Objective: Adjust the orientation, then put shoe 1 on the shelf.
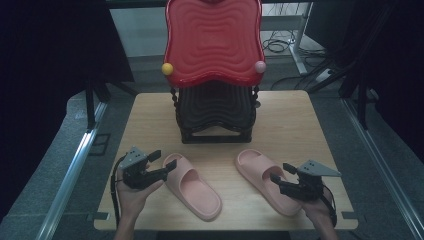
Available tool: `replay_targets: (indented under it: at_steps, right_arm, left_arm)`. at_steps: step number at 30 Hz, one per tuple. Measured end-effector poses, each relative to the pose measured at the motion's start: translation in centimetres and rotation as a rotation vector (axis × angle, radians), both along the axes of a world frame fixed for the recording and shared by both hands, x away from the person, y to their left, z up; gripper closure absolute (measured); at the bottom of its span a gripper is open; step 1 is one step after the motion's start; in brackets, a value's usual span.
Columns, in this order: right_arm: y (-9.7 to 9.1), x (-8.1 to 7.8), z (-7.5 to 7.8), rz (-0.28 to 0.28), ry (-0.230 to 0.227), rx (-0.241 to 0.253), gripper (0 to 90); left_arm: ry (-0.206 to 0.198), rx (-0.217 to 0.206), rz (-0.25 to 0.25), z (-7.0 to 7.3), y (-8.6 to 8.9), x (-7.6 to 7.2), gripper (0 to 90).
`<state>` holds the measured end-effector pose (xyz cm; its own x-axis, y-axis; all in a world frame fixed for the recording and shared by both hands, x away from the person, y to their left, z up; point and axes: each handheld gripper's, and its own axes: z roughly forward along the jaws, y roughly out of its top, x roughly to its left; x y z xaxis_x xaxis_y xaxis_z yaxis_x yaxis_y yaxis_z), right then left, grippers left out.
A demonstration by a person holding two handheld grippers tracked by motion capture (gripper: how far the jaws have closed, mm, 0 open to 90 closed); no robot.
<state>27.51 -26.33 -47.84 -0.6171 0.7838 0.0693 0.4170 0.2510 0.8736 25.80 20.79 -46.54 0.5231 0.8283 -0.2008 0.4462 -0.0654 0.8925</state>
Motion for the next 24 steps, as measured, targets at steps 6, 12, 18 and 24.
replay_targets:
  at_steps: [6,12,18,24]
  right_arm:
    - [2.9,-0.6,0.3,0.084,-0.010,-0.016,45.2]
    - [7.9,-0.5,0.0,0.198,0.025,-0.052,49.8]
    - [13.3,0.0,-1.1,0.280,0.068,-0.068,51.1]
    - [17.2,1.0,-2.6,0.314,0.107,-0.071,53.2]
  left_arm:
    - [-0.004,-0.017,0.013,0.2,1.0,-0.4,25.2]
    - [-0.004,-0.034,0.014,0.2,1.5,-0.5,23.8]
    - [-0.004,-0.053,0.007,0.2,1.9,-0.6,23.4]
    - [0.006,-0.054,0.006,0.0,2.0,-0.5,23.5]
